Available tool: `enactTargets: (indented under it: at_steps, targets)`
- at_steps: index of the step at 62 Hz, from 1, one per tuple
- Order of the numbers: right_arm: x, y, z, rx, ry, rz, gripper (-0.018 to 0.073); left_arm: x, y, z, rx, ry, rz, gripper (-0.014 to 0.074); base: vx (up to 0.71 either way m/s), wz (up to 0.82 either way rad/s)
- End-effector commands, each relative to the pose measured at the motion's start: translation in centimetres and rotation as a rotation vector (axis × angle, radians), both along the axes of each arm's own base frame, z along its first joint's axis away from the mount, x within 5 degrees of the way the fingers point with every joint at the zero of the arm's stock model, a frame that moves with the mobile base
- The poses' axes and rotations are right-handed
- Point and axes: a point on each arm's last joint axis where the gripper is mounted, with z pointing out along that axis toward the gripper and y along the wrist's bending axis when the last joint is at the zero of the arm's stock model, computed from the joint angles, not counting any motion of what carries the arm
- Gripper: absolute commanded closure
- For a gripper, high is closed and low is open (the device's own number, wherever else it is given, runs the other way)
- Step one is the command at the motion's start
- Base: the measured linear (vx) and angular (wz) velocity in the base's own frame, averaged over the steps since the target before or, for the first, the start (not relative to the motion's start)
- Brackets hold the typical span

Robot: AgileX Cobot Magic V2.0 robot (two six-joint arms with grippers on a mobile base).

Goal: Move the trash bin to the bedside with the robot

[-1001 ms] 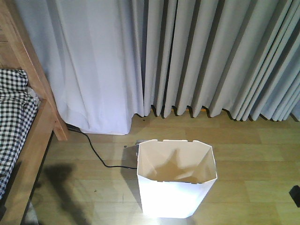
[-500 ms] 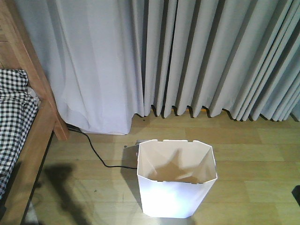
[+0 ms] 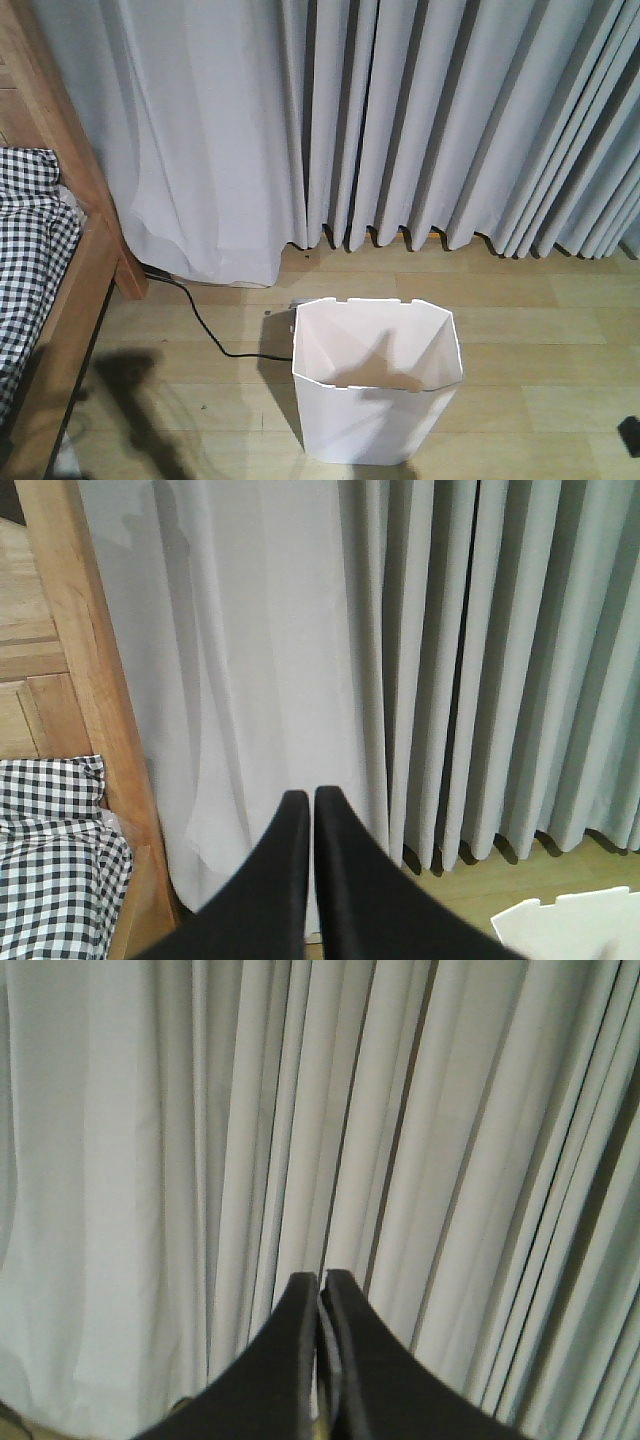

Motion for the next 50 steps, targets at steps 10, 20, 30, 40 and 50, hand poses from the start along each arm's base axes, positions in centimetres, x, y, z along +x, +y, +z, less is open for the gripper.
enactTargets:
  at_steps: [10, 20, 30, 40, 50]
  targets:
    - [0.4, -0.3, -2.3, 0.086, -0.081, -0.049, 0.0568, 0.0, -0.1, 0.1, -0.012, -0.063, -0.007, 0.0603, 0.00, 0.00]
    - [0.5, -0.6, -2.4, 0.081, -0.073, -0.101, 0.0568, 0.0, -0.1, 0.1, -0.012, -0.063, -0.007, 0.0603, 0.00, 0.00]
    - [0.5, -0.6, -2.0, 0.051, -0.117, -0.100, 0.0568, 0.0, -0.1, 0.1, -0.012, -0.063, -0.007, 0.0603, 0.00, 0.00]
    - [0.4, -0.6, -1.8, 0.047, -0.138, -0.102, 0.0568, 0.0, -0.1, 0.1, -0.012, -0.063, -0.007, 0.0603, 0.00, 0.00]
    - [0.5, -0.6, -2.1, 0.047, -0.114, -0.103, 0.0568, 0.0, -0.1, 0.1, -0.012, -0.063, -0.007, 0.0603, 0.00, 0.00]
